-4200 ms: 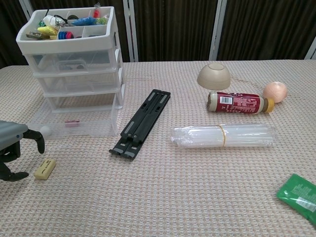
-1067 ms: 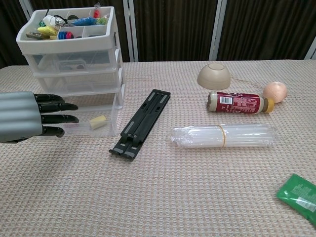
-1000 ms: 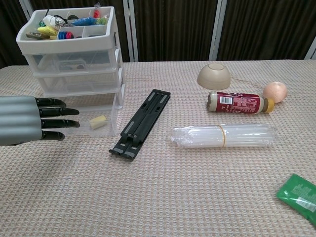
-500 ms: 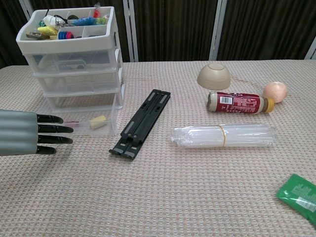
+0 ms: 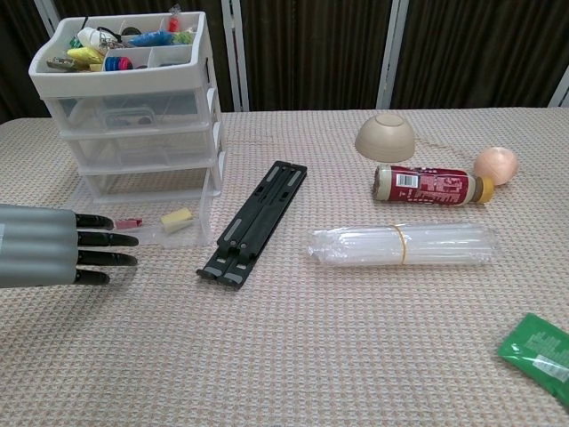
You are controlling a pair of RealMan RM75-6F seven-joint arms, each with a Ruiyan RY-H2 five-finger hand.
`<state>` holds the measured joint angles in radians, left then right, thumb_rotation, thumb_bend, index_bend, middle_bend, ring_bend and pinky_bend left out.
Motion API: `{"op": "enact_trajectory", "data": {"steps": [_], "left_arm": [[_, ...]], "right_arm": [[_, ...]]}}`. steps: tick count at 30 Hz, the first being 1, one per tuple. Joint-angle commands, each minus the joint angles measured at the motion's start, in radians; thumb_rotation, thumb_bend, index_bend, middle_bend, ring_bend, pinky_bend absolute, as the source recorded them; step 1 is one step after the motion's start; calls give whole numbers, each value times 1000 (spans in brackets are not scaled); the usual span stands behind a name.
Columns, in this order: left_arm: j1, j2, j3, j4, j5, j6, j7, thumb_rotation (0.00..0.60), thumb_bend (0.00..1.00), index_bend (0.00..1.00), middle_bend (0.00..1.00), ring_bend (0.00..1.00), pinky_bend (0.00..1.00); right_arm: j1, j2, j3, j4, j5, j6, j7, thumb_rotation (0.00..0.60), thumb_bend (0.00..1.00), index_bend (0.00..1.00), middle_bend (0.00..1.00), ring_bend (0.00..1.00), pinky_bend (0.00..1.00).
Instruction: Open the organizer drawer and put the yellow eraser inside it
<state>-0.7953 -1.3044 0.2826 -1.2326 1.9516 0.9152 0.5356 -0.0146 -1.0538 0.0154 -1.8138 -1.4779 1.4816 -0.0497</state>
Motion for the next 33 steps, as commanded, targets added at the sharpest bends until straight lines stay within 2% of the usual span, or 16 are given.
{"op": "enact_trajectory", "data": {"steps": [1,14,22,33], "left_arm": [[0,-5,-2,2,2,1,-3,600,1000,273,79,0,125],[12,-8,-33,1,-6,49,-20,600,1000,270,75,0,124],[16,-22,-21,6,-10,13,-29,600,1000,268,76,0,124],[21,-48,-40,26,-34,-5,-31,600,1000,267,76,0,122]], "right_arm": [[-1,0,0,0,0,1,0,600,61,108,0,0,0],[0,0,0,1,0,0,0,600,61,108,0,0,0],[0,-1,0,2,-1,2,0,600,61,108,0,0,0],[-1,0,0,1,-1,2,1,600,61,108,0,0,0]]}}
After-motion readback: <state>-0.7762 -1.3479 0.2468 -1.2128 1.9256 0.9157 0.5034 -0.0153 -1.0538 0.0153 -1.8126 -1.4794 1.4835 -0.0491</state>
